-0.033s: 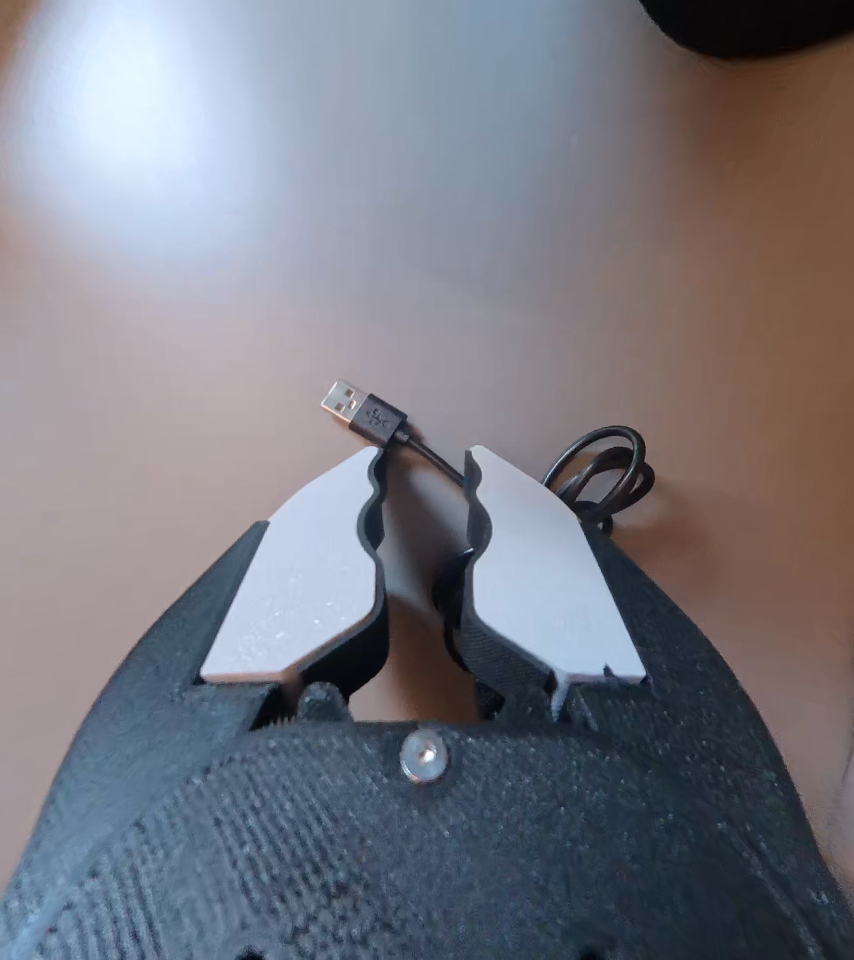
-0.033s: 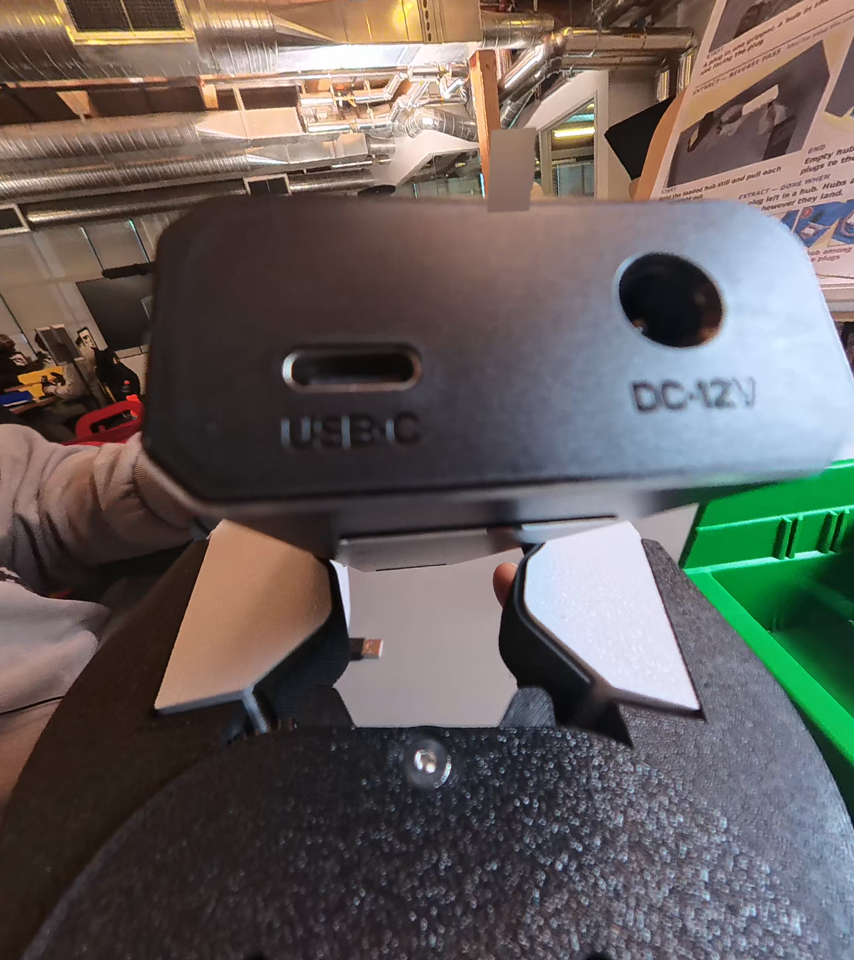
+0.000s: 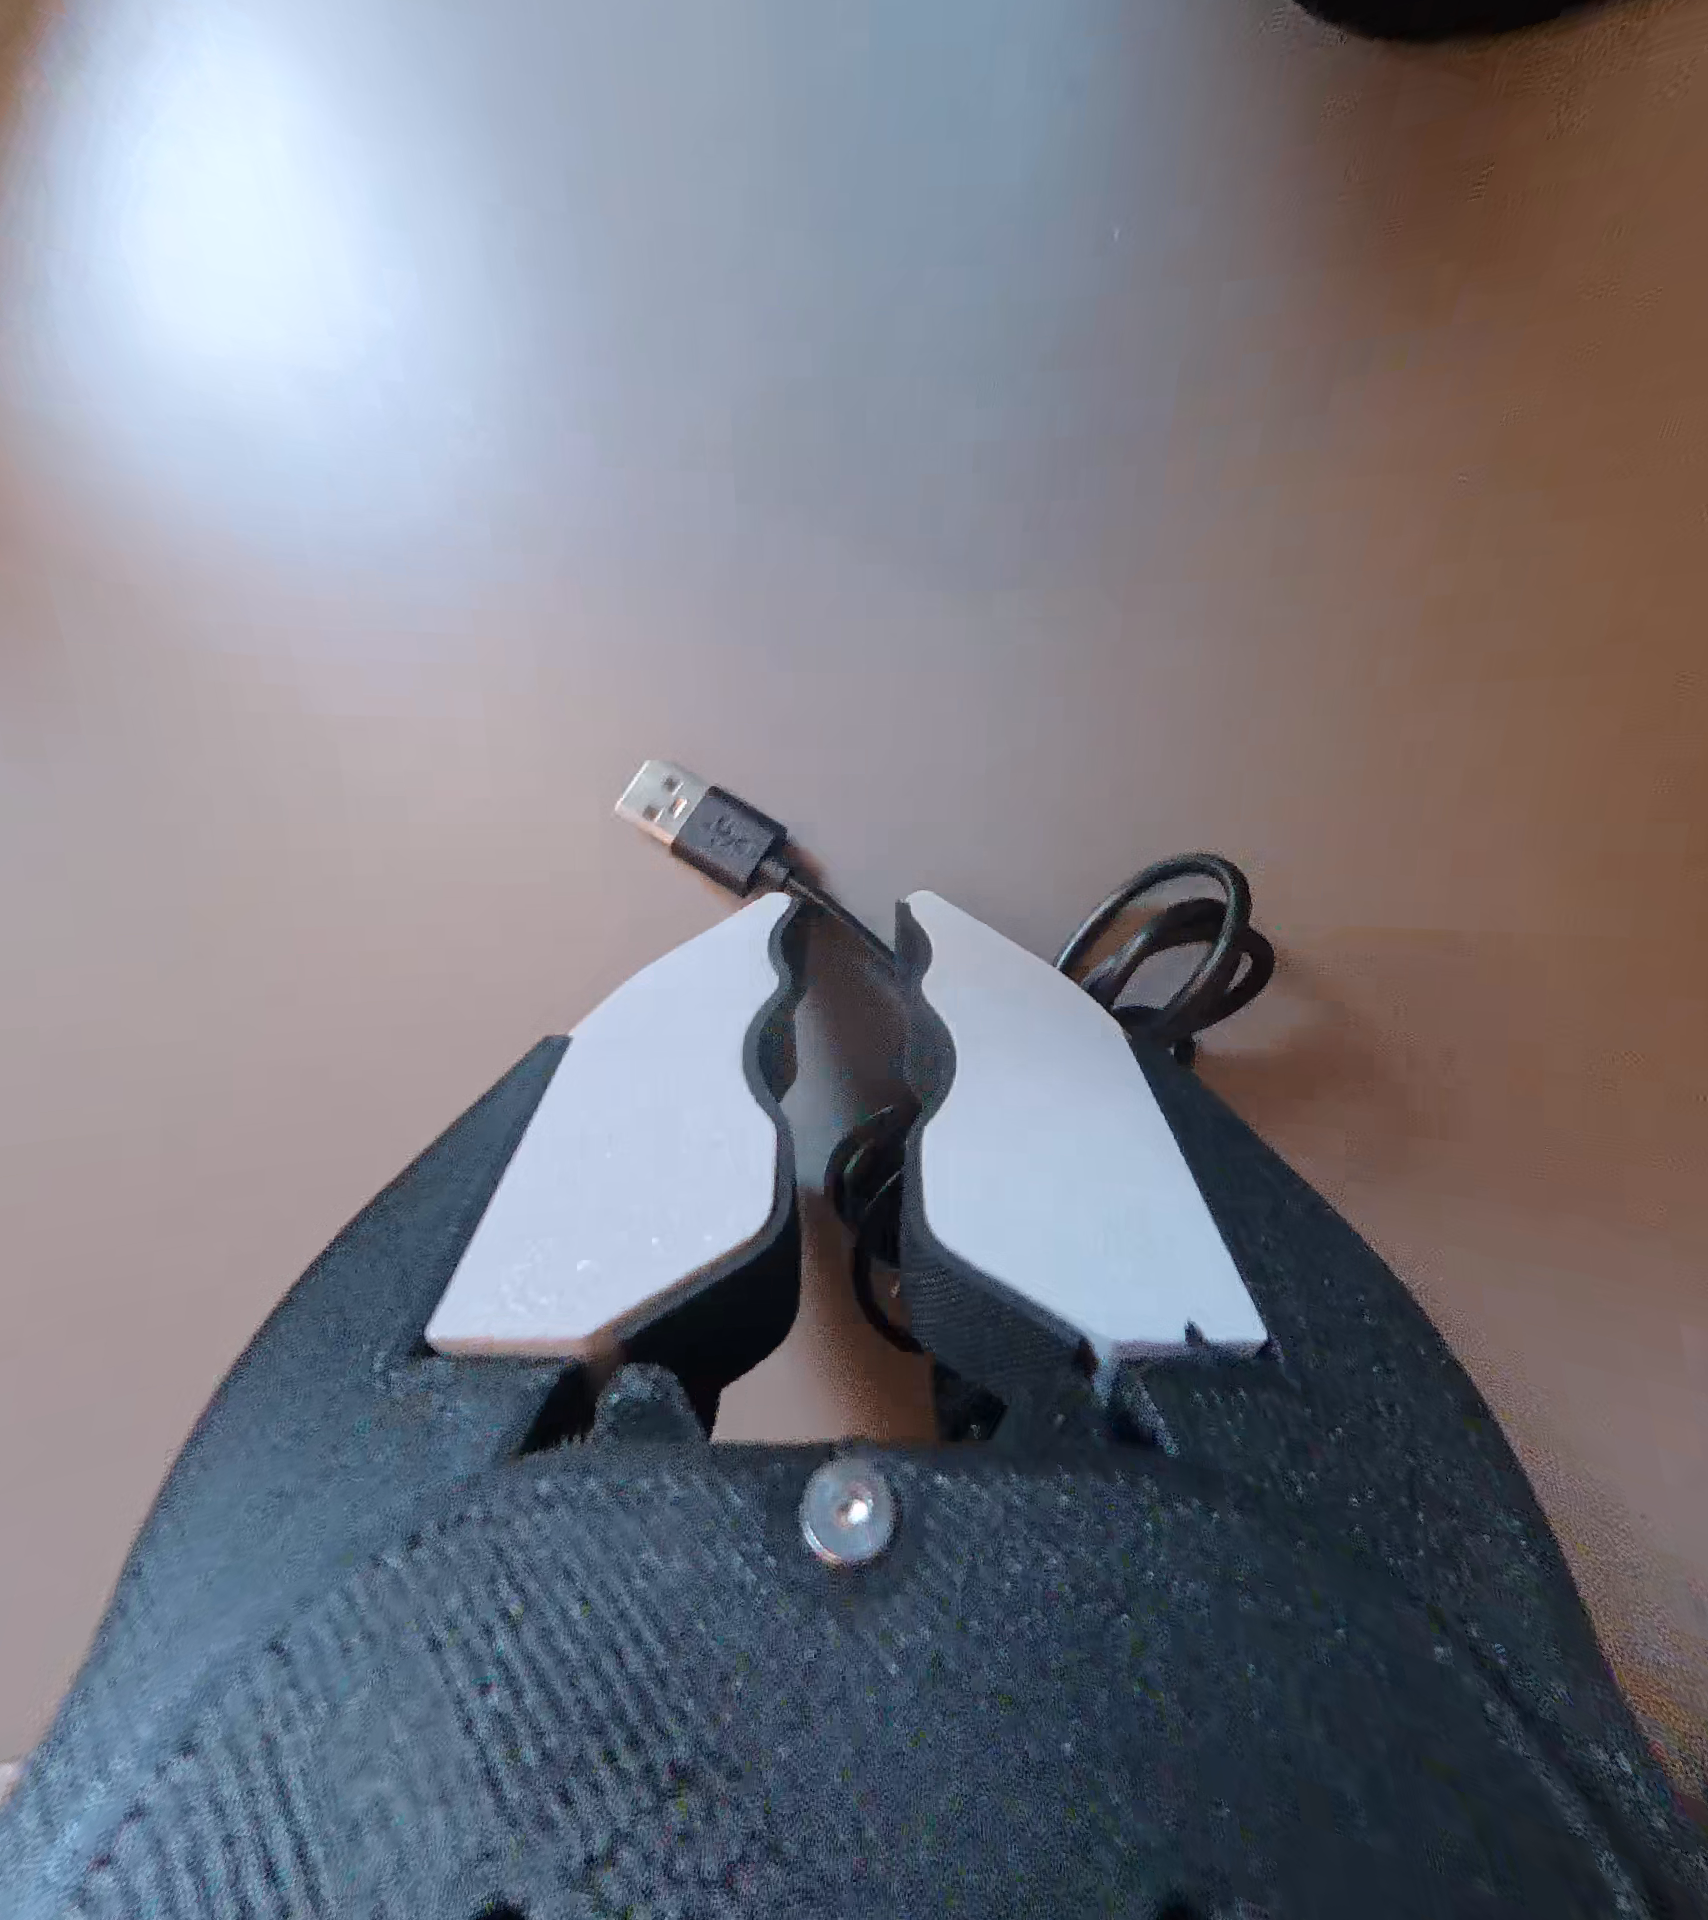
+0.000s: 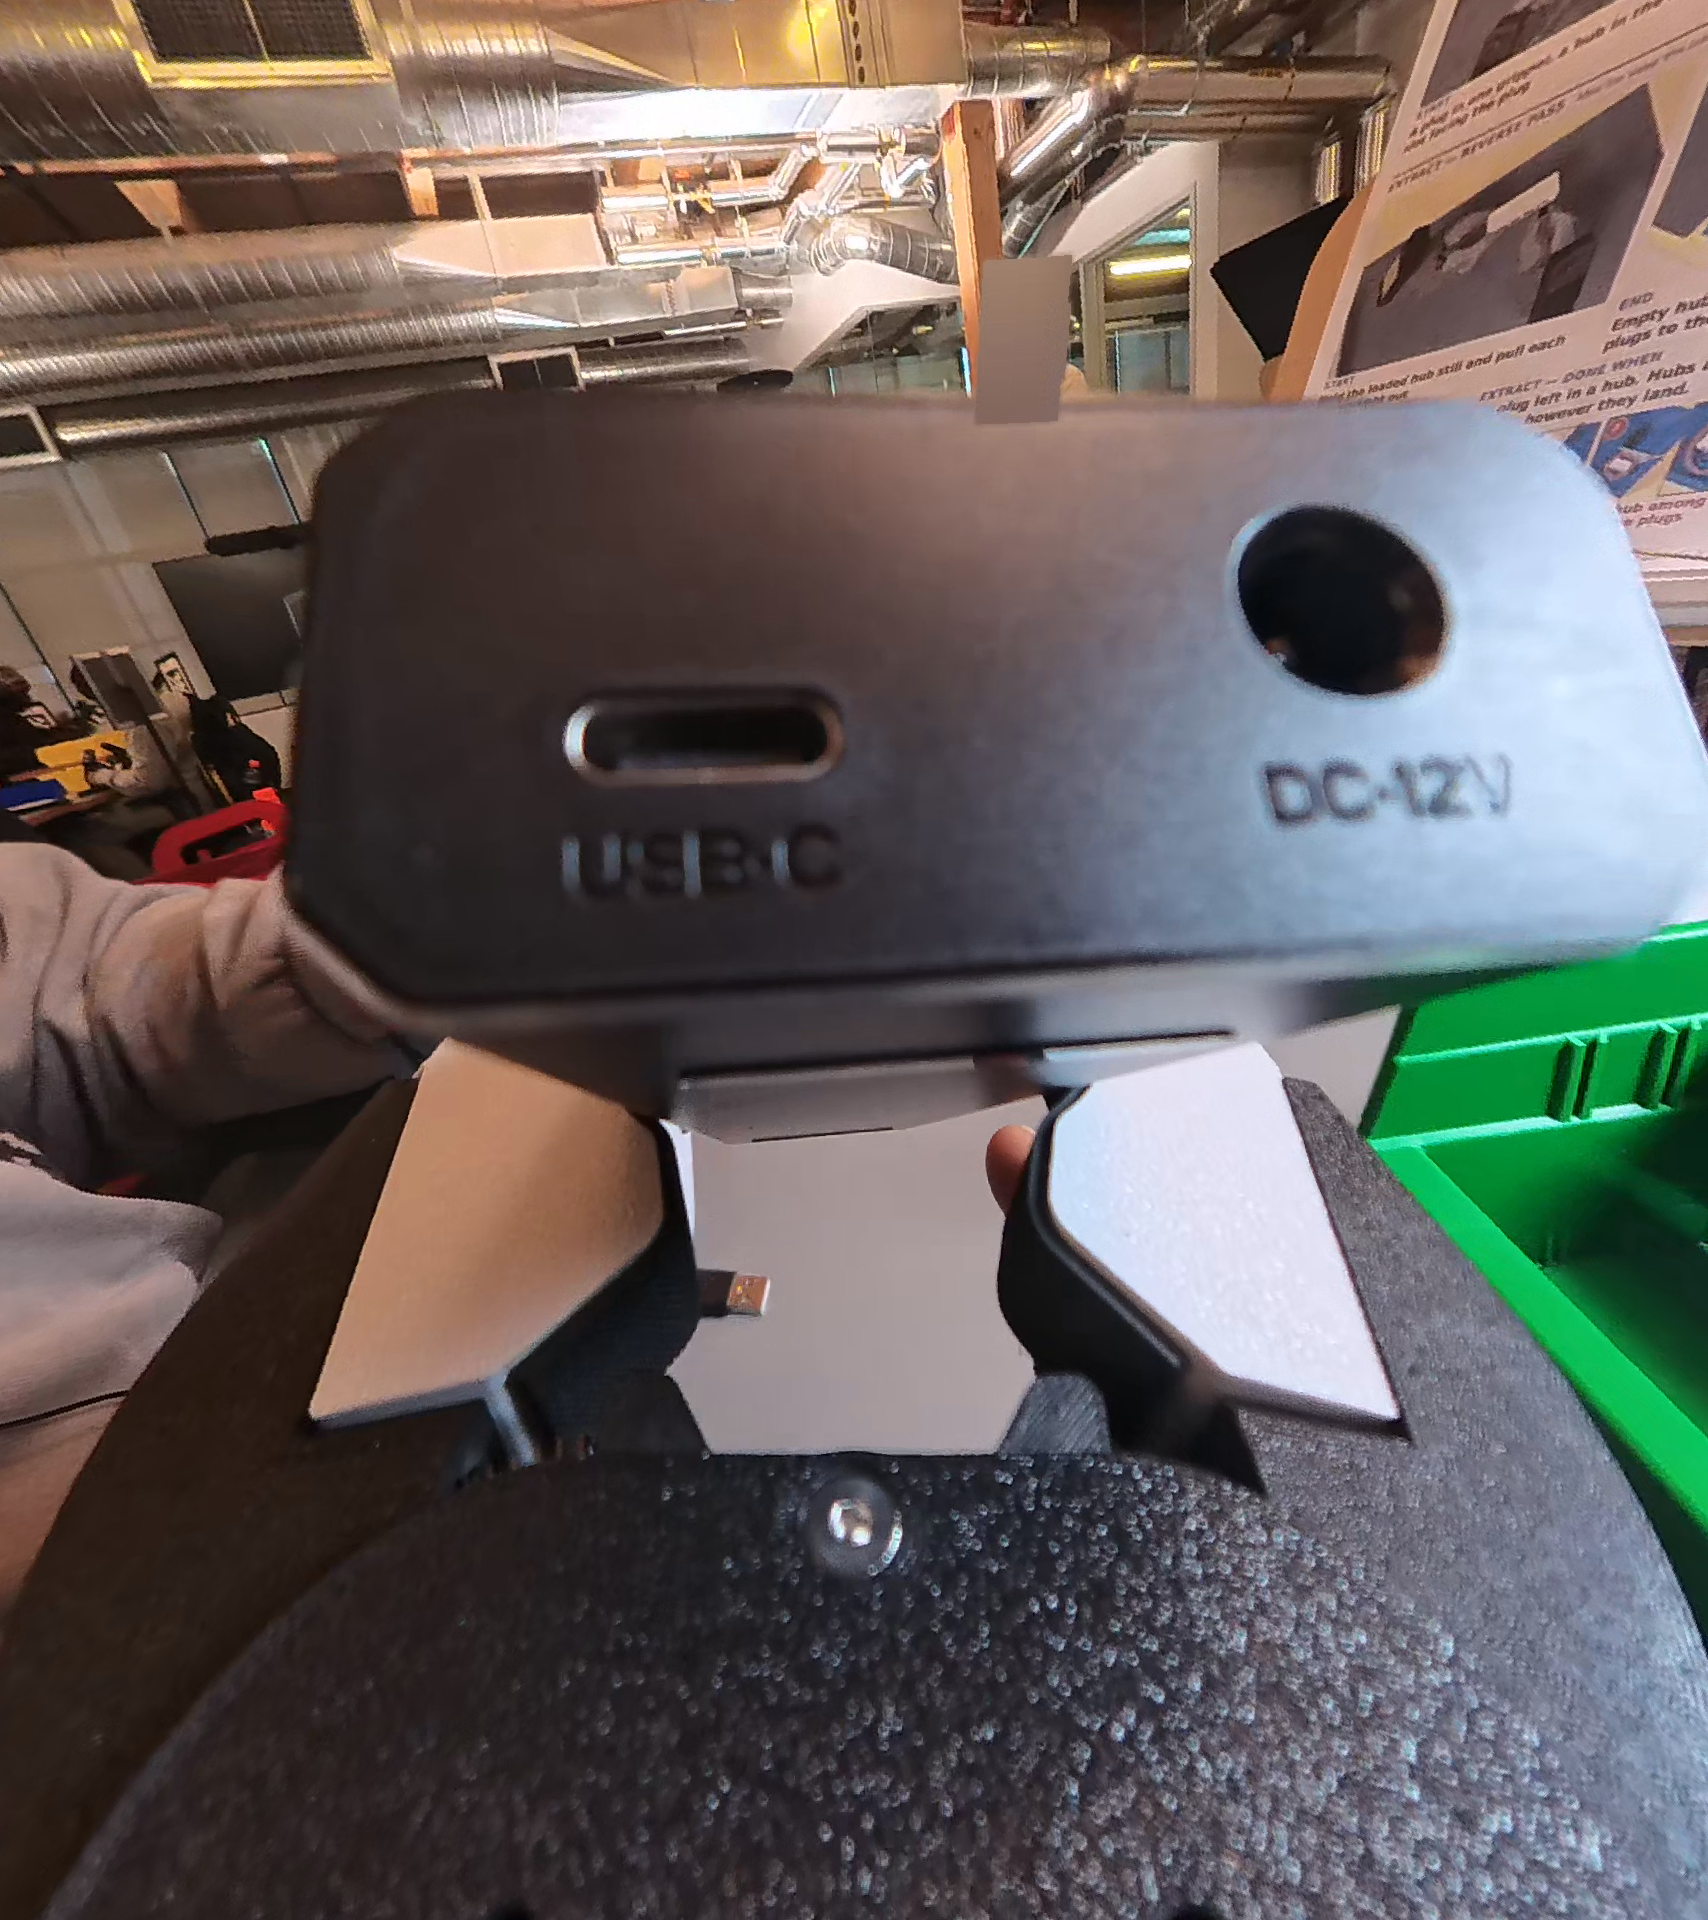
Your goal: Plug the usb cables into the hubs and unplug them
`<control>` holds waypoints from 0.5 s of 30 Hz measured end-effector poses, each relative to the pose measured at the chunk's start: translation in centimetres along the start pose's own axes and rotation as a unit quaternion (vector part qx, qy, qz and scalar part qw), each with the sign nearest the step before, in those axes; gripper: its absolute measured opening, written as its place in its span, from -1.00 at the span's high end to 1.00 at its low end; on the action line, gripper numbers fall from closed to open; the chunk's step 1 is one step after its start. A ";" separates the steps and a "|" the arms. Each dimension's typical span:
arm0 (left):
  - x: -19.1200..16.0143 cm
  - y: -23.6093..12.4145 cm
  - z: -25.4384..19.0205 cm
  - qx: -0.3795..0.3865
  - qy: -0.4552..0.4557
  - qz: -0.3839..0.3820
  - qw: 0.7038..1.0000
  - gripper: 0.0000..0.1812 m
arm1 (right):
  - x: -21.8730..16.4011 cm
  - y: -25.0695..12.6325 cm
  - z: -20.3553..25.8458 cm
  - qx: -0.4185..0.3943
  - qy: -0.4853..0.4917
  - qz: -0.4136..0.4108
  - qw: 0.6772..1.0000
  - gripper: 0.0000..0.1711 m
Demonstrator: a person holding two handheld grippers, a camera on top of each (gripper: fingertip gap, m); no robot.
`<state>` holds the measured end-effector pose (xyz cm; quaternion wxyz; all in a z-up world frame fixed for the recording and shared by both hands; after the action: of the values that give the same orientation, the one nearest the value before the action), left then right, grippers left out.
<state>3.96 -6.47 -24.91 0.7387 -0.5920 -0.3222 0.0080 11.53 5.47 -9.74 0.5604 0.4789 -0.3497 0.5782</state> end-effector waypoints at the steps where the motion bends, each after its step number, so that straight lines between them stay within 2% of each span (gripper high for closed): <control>1: -0.3 -0.2 0.0 -0.005 0.045 0.001 0.999 0.85 | 0.0 0.0 0.1 0.002 0.000 0.001 1.000 0.16; 6: -2.7 -2.0 -0.6 -0.098 0.198 -0.021 0.975 0.87 | -0.5 0.2 0.2 0.011 0.005 0.007 1.000 0.17; 9: -3.6 -3.2 0.3 -0.121 0.173 -0.021 0.977 0.89 | -1.0 0.5 0.2 0.011 0.004 0.017 1.000 0.17; 11: -3.8 -3.6 1.6 -0.093 0.136 -0.009 0.986 0.75 | -1.3 0.6 0.1 0.012 0.005 0.021 1.000 0.17; 15: -2.5 -3.1 1.6 -0.055 0.060 -0.030 0.996 0.64 | -1.5 0.7 0.1 0.014 0.007 0.026 1.000 0.17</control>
<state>0.01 -6.96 -23.17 0.7230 -0.6210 -0.2951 -0.0678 10.74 4.80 -11.05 0.5411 0.4734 -0.3500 0.6005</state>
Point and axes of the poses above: each gripper's, where its closed fingertips meet, y out along the fingers, x out of its top, z = x × y across the jaws, the point moved 2 cm from there along -y, back along the fingers, and after that the axes turned 7 degrees about y, right-handed, at the moved point
